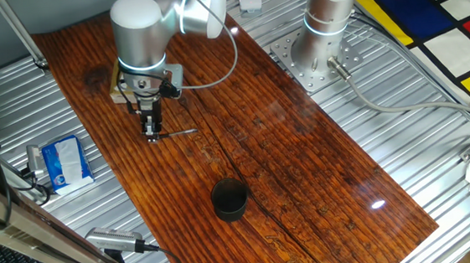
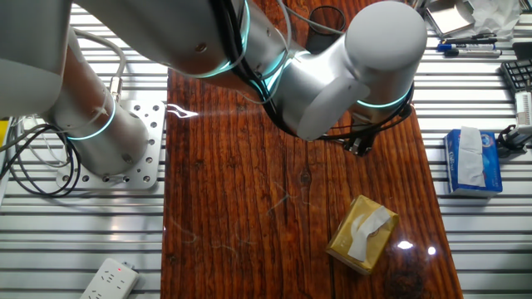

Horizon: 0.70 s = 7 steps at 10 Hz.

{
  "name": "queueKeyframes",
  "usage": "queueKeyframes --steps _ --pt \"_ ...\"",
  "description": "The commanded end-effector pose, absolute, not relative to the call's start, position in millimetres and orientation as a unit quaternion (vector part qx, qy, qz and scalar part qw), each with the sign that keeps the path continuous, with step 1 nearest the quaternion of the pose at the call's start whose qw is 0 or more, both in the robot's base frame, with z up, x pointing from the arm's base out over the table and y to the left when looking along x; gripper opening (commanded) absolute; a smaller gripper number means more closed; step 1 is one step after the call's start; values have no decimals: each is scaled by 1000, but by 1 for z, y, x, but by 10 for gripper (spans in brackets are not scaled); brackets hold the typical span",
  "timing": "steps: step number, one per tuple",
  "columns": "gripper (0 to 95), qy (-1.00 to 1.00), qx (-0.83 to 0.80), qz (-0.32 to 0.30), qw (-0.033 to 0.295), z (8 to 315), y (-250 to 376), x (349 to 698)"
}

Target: Put the pen into the pen holder

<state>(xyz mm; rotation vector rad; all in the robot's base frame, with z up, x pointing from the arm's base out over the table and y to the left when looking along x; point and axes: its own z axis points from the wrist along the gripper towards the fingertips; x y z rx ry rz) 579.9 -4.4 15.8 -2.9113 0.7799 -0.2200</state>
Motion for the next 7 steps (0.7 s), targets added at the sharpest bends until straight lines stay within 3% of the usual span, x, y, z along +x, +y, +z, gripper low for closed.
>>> queueKeyframes --steps 1,2,7 --pt "190 255 -962 -73 62 15 -4 580" --pt "0 255 -962 -73 61 15 -4 580" --pt "0 252 -963 -74 65 13 -5 581"
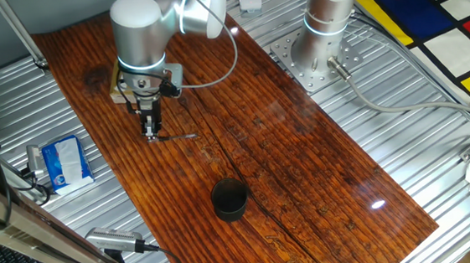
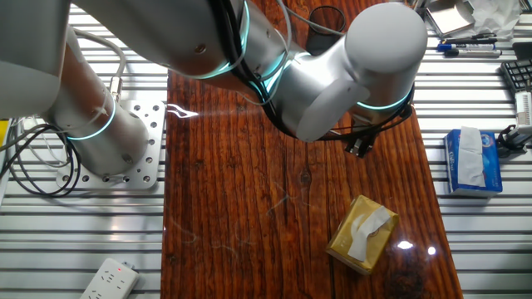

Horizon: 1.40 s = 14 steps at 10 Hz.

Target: Put the pen into the pen holder

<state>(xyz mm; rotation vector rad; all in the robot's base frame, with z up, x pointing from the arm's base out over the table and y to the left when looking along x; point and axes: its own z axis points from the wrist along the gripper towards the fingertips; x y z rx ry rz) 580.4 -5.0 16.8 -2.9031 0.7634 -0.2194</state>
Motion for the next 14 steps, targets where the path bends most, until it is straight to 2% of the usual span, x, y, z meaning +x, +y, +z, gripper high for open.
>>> queueKeyframes --steps 1,2,3,7,8,14 --pt "190 250 -963 -76 64 13 -4 581" --pt "190 250 -963 -77 64 13 -4 581" --pt "380 251 -963 -77 64 13 -4 581" --pt "380 241 -965 -76 63 12 -1 581" --pt "190 240 -966 -76 65 11 -1 581" --pt "190 240 -966 -76 65 11 -1 581"
